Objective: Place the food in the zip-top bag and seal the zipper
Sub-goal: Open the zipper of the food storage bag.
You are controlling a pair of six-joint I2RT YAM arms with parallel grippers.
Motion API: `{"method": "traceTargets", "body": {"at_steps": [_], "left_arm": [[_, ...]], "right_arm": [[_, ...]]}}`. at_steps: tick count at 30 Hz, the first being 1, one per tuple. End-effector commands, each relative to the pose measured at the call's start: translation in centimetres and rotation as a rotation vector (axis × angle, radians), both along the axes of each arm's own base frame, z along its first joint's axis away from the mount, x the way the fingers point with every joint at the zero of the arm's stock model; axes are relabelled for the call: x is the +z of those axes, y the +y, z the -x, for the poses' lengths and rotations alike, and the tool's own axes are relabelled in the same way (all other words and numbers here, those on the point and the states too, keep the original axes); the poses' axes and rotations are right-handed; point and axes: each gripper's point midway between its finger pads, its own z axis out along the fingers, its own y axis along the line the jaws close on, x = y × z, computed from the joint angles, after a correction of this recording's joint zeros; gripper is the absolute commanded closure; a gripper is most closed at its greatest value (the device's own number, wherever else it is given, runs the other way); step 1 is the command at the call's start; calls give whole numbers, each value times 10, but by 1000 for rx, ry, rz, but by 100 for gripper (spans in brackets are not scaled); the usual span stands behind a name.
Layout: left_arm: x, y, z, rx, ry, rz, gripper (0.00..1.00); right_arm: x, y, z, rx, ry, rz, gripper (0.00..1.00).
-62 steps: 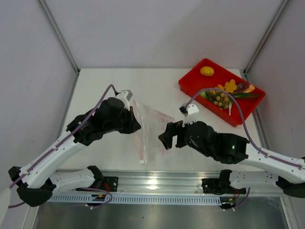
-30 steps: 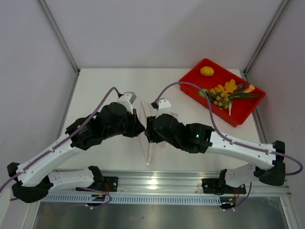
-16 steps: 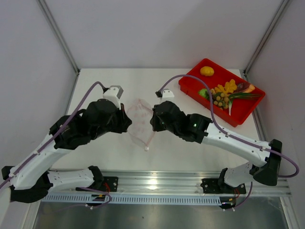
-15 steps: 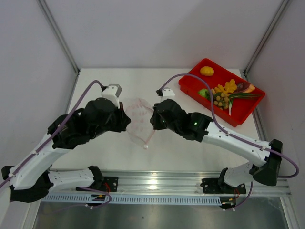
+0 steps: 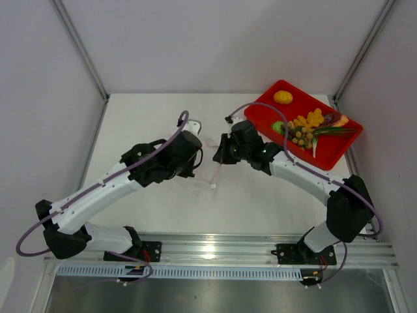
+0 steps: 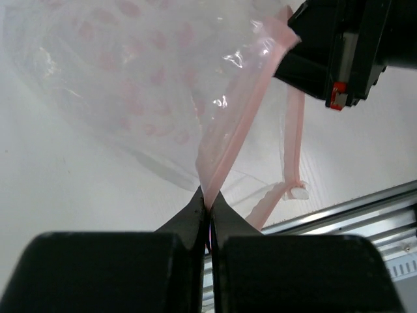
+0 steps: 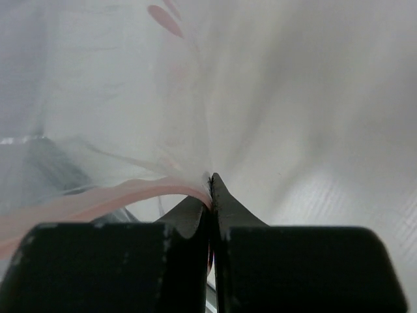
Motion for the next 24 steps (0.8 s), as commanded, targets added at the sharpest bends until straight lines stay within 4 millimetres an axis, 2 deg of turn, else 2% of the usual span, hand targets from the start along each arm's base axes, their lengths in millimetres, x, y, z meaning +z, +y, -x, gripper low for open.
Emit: {"method": "traceTargets", "body": {"at_steps": [1, 3, 4, 5, 6, 8, 12, 13, 14, 16, 17, 18, 19, 20, 21, 23, 24], "left_arm": [[-1, -10, -7, -45, -24, 54, 99], [-8, -15, -11, -52, 1, 90, 99], [-19, -11, -14, -44, 23, 90, 99], [-16, -19, -19, -57, 12, 136, 99], [-15, -27, -16, -99, 35, 184, 100], [-23, -29, -21, -106, 55, 220, 99], [-13, -36, -33, -127, 28, 266, 100], [-16, -36, -37, -129, 31, 251, 99], [-17, -37, -39, -128, 33, 246, 99], [-13, -38, -43, -122, 27, 243, 100], [-18, -38, -46, -113, 39, 230, 99], [-13, -40, -49, -107, 34, 235, 100], [-17, -39, -50, -98, 49, 220, 99], [-19, -40, -54, -82, 54, 209, 99], [-19, -41, -56, -73, 56, 210, 100], [-24, -41, -60, -48, 65, 193, 99], [-23, -41, -62, -33, 63, 198, 99]], "right_arm": [[-22, -12, -8, 38, 15, -23, 100], [-36, -21, -9, 41, 40, -21, 100], [-37, -21, -10, 50, 29, -21, 100], [-39, -22, -10, 57, 30, -15, 99], [-43, -19, -7, 89, 41, -16, 94], [-45, -17, -8, 117, 40, -5, 80], [-38, -15, -12, 123, 16, 1, 73], [-31, -15, -14, 122, -1, -5, 69], [-29, -16, -13, 120, -2, 2, 55], [-18, -20, -15, 108, -33, 15, 41], [-7, -18, -15, 108, -55, 13, 29], [-6, -26, -18, 69, -55, 45, 24], [5, -30, -17, 52, -73, 44, 17], [13, -39, -23, 16, -84, 37, 2], [18, -49, -29, -42, -87, 41, 1], [40, -68, -33, -103, -122, 9, 0], [47, -83, -41, -150, -130, 7, 1]]}}
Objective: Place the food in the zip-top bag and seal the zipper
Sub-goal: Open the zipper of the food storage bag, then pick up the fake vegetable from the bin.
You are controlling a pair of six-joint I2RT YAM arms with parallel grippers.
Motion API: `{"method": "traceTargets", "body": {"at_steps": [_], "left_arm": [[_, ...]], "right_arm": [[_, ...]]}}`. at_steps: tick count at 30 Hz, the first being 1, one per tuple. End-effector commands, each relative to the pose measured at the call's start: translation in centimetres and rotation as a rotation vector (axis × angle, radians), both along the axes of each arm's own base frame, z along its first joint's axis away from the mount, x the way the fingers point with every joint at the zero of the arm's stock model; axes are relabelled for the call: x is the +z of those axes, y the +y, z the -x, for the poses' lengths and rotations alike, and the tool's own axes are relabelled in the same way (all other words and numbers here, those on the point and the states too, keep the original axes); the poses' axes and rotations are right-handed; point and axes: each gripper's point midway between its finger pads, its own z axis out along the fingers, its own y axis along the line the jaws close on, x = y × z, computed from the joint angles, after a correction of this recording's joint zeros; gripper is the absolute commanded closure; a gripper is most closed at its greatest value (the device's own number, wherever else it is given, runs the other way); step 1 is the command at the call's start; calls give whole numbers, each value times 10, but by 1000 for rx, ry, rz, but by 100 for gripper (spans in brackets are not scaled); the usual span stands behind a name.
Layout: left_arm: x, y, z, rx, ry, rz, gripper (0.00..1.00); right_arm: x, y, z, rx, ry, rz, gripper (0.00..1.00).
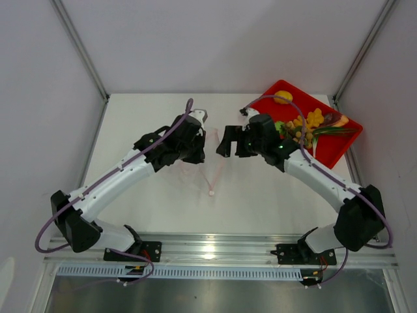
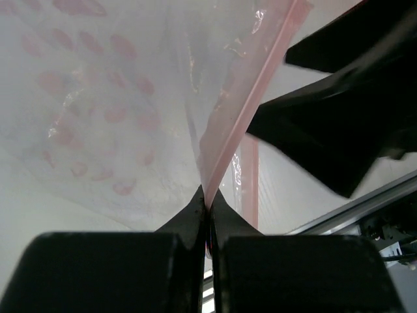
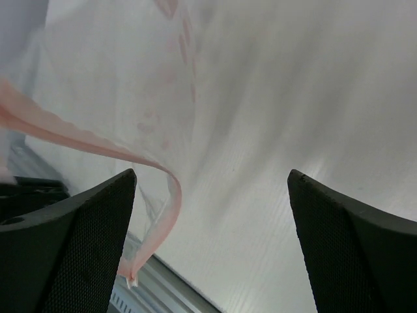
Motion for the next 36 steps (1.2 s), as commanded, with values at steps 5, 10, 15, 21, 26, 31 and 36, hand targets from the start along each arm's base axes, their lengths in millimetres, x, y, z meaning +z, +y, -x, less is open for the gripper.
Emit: {"method": "traceTargets", "body": {"at_steps": [5, 10, 15, 21, 26, 31, 36], "left_arm": [[11, -1, -21, 73, -13, -9, 99], [13, -6, -19, 56, -15, 17, 100], [5, -9, -10, 20, 1, 52, 99], [1, -8, -4, -7, -4, 63, 99], [-6, -9, -4, -27, 2, 55, 99], [-12, -9, -8, -26, 11, 51, 99], [-12, -13, -6, -44, 21, 70, 99]], "right_arm": [[90, -118, -55, -394, -206, 3, 1], [81, -242, -93, -749, -123, -10, 5], [42, -330, -116, -997, -48, 33, 13], [-10, -372, -133, -1092, 10, 165, 25], [-44, -397, -136, -1124, 63, 333, 32], [-76, -412, -134, -1089, 124, 382, 46], [-105, -416, -130, -1042, 165, 451, 45]]}}
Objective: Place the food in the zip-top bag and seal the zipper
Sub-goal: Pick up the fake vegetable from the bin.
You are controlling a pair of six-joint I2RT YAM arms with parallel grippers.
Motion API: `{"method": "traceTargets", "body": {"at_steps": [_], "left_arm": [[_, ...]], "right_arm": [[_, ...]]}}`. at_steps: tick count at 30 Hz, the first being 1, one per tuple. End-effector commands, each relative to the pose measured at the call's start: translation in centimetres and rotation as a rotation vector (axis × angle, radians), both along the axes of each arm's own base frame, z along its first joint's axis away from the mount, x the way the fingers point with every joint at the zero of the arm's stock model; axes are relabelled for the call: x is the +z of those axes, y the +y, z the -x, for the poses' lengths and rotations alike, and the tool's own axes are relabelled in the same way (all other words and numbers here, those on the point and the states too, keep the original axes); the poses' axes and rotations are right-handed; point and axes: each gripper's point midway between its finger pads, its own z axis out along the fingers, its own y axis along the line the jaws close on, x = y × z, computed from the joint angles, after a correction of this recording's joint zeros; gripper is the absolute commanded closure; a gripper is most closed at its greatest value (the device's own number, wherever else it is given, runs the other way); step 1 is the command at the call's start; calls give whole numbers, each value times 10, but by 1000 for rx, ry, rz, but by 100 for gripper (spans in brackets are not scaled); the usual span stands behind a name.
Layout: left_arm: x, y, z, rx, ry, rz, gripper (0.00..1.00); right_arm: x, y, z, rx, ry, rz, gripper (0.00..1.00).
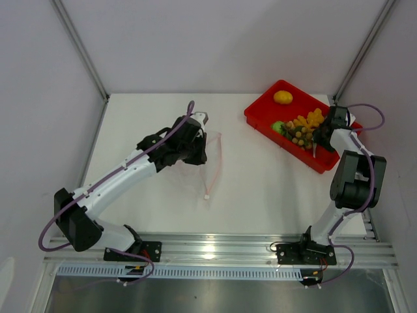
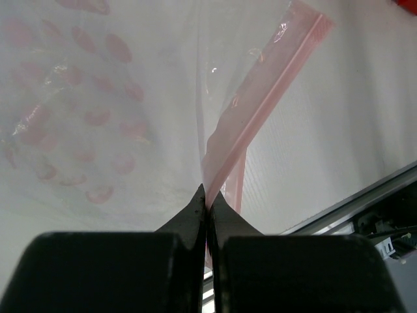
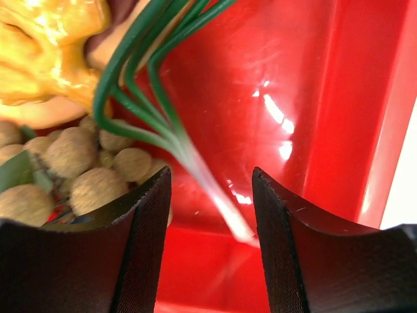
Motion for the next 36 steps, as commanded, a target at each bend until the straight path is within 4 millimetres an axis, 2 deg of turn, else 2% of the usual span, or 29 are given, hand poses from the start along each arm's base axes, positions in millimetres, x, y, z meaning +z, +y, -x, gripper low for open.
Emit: {"method": "traceTargets", "body": {"at_steps": [1, 9, 13, 20, 24, 25, 28, 29, 35, 36], "left_arm": [[9, -6, -2, -26, -24, 46, 99], [11, -8, -2, -30, -21, 59, 99], [9, -8, -2, -31, -17, 54, 99], [14, -9, -4, -37, -25, 51, 99], [13, -9, -4, -40, -21, 49, 99], [11, -8, -3, -39, -16, 45, 99], [8, -8, -2, -38, -7, 45, 99], [6, -8, -1, -38, -6, 44, 99], [6, -8, 4, -50, 6, 58, 99], [6, -8, 4, -50, 6, 56, 99]], "right_arm": [[0, -11, -12, 43, -11, 70, 44], [-16, 2, -18, 114, -30, 20, 48], [-30, 4, -19, 130, -8, 5, 50], [-55, 7, -19, 134, 36, -23, 62], [-57, 4, -20, 122, 40, -10, 68], [-54, 4, -19, 124, 44, -8, 71], [-31, 3, -24, 127, 3, 27, 84], [-24, 1, -24, 120, -6, 39, 98], [43, -11, -21, 68, -86, 114, 100], [63, -9, -20, 71, -128, 125, 100]]}}
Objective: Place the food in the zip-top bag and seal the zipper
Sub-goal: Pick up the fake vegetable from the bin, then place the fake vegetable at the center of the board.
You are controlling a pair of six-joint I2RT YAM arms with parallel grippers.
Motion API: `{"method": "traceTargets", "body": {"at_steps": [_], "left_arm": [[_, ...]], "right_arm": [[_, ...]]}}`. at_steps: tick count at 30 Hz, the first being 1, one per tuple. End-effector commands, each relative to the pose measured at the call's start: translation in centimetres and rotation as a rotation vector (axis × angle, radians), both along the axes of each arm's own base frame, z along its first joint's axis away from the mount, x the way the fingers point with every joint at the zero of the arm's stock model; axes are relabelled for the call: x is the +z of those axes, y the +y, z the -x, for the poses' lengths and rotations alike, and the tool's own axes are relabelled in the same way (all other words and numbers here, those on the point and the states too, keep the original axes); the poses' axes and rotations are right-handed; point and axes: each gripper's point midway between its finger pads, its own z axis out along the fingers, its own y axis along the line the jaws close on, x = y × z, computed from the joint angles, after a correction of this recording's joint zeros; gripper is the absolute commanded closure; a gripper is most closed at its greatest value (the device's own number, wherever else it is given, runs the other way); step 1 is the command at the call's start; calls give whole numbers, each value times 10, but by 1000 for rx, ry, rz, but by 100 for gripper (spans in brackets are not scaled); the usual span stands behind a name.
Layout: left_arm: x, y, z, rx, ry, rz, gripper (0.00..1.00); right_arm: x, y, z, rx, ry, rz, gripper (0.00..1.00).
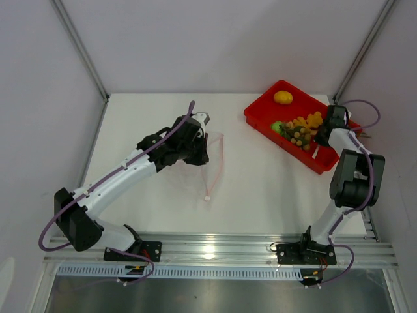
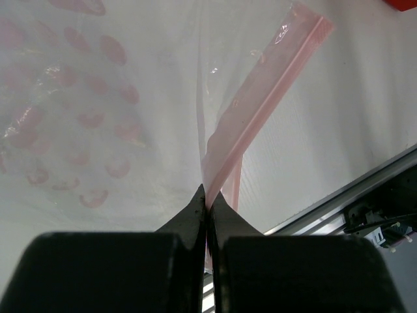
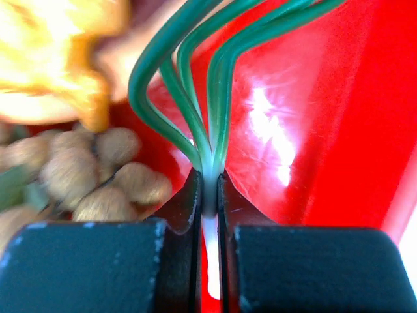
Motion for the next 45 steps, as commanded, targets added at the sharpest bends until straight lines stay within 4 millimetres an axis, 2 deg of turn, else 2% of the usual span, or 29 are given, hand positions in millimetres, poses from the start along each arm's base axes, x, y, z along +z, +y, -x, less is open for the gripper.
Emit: {"method": "traceTargets", "body": {"at_steps": [1, 3, 4, 5, 6, 7, 10, 11, 13, 14, 15, 16, 18, 19, 20, 22, 23, 24, 25, 28, 31, 32, 34, 38, 40, 41, 45], "left_arm": [[6, 0, 0, -14, -16, 23, 99], [7, 0, -1, -13, -20, 25, 99], [9, 0, -1, -13, -23, 24, 99], [9, 0, -1, -10, -22, 23, 99], [10, 0, -1, -12, -25, 24, 99], [12, 0, -1, -12, -26, 25, 100], [13, -2, -5, -18, -33, 26, 99], [13, -4, -3, -29, -25, 27, 100], [10, -6, -1, -41, -4, 25, 99], [12, -9, 1, -58, 7, 36, 100], [13, -11, 2, -64, 15, 44, 99], [13, -13, 4, -72, 23, 53, 99], [17, -19, 9, -99, 40, 83, 100], [18, -20, 10, -102, 41, 89, 99], [18, -20, 11, -104, 46, 92, 100], [17, -20, 9, -95, 46, 89, 99], [18, -20, 8, -90, 46, 88, 99], [17, -20, 6, -86, 46, 85, 99], [15, -20, 5, -83, 52, 79, 99], [9, -15, 0, -50, 54, 39, 99], [0, 0, -6, 12, 48, -21, 99], [0, 5, -9, 38, 34, -38, 100], [-7, 13, -10, 56, 38, -61, 99], [-14, 28, -8, 89, 37, -93, 99], [-13, 32, -8, 103, 35, -87, 100], [-17, 34, -7, 103, 43, -86, 99], [-17, 37, -4, 108, 41, -79, 99]], "right_arm": [[93, -7, -9, -26, -177, 78, 100], [113, -4, -5, -21, -197, 86, 100], [131, -2, -2, -18, -230, 93, 100], [139, 5, -1, -2, -241, 91, 100], [156, 14, 3, 22, -265, 92, 100], [165, 15, 6, 28, -278, 94, 100], [184, 42, 15, 88, -302, 88, 100], [200, 61, 20, 131, -346, 81, 100], [209, 82, 26, 176, -386, 61, 100], [224, 96, 34, 223, -434, 36, 100], [228, 122, 38, 293, -453, 6, 100], [229, 135, 43, 331, -466, -20, 100], [244, 176, 62, 489, -518, -99, 100], [240, 187, 69, 526, -515, -127, 100], [249, 207, 82, 591, -540, -203, 100], [249, 240, 101, 705, -520, -311, 100], [246, 261, 118, 796, -484, -386, 100], [242, 274, 129, 841, -456, -417, 100], [239, 300, 148, 931, -420, -443, 100], [214, 325, 178, 982, -307, -445, 100], [170, 339, 195, 983, -172, -491, 100], [156, 341, 198, 977, -130, -490, 100], [111, 335, 202, 908, -10, -464, 100], [44, 332, 211, 822, 185, -426, 100], [24, 329, 206, 794, 223, -348, 100], [5, 332, 208, 791, 281, -313, 100], [-21, 341, 194, 768, 313, -242, 100]]}}
